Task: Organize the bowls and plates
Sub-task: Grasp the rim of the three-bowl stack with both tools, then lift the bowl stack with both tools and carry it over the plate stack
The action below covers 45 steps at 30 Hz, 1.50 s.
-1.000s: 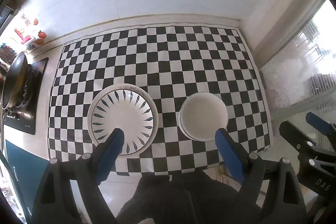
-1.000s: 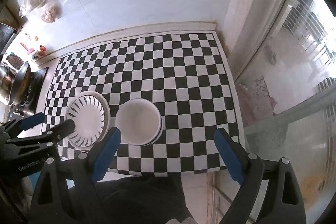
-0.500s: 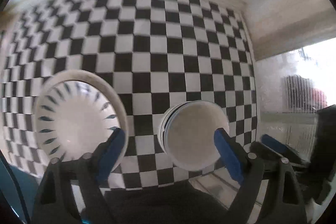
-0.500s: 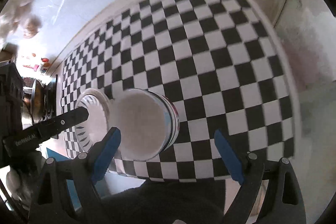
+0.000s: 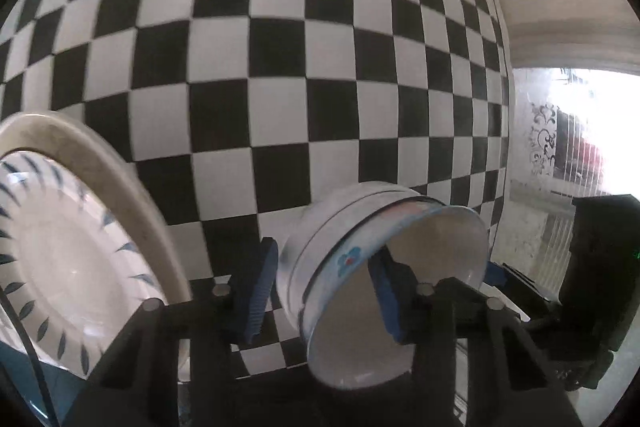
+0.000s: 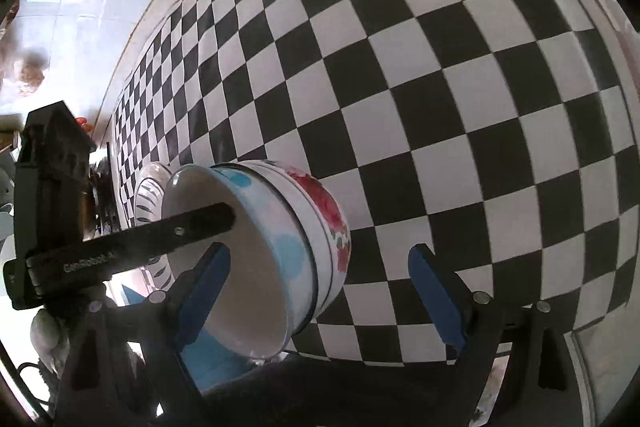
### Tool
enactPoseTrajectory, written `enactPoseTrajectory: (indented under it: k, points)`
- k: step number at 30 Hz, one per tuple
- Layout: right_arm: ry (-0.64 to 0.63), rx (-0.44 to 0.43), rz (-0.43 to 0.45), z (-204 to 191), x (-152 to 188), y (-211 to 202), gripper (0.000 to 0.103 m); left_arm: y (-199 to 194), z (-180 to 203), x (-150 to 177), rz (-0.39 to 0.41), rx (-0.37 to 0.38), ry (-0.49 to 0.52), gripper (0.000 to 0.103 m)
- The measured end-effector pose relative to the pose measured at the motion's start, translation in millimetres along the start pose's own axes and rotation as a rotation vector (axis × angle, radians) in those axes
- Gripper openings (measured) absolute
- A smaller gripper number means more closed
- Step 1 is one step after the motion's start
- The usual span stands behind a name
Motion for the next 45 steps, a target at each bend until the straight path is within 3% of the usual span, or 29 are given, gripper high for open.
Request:
enactPoseTrajectory:
  k: [7, 9, 11, 12, 31, 45]
  points:
    - [0.008, -0.018, -0.041, 0.9, -7.5, 16.2, 0.091, 18.0, -4.6, -3.8, -0.029, 0.028, -0.008, 0.041]
    - [0.016, -0.032, -0.067, 2.6, -9.9, 27.3, 0.082, 17.6, -7.4, -4.8, -0.029, 0.043, -0.009, 0.041]
    - [0.032, -0.048, -0.095, 5.8, -11.0, 38.9, 0.060, 18.4, -7.7, -5.1, -0.029, 0.053, -0.006, 0.041]
    - [0.037, -0.062, -0.103, 6.2, -11.0, 42.7, 0.055, 18.5, -7.7, -5.0, -0.028, 0.054, -0.005, 0.041]
    - [-0.026, -0.050, -0.063, 0.4, -9.1, 26.4, 0.047, 10.9, -4.7, 10.1, 0.020, 0.019, 0.012, 0.038]
    - [-0.085, -0.065, -0.031, -42.5, -11.6, 15.9, 0.047, -25.3, -11.8, 15.4, 0.081, 0.023, 0.015, 0.038]
Point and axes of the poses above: each gripper's, at about its wrist camera, not at the fingertips, and y roughly the way its jaws point, z to its right, x to its underside, the point moved 1 cm from there along y, roughly the way its jaws point, and after that the axes turned 5 degrees about -x, right-handed, at the moved point
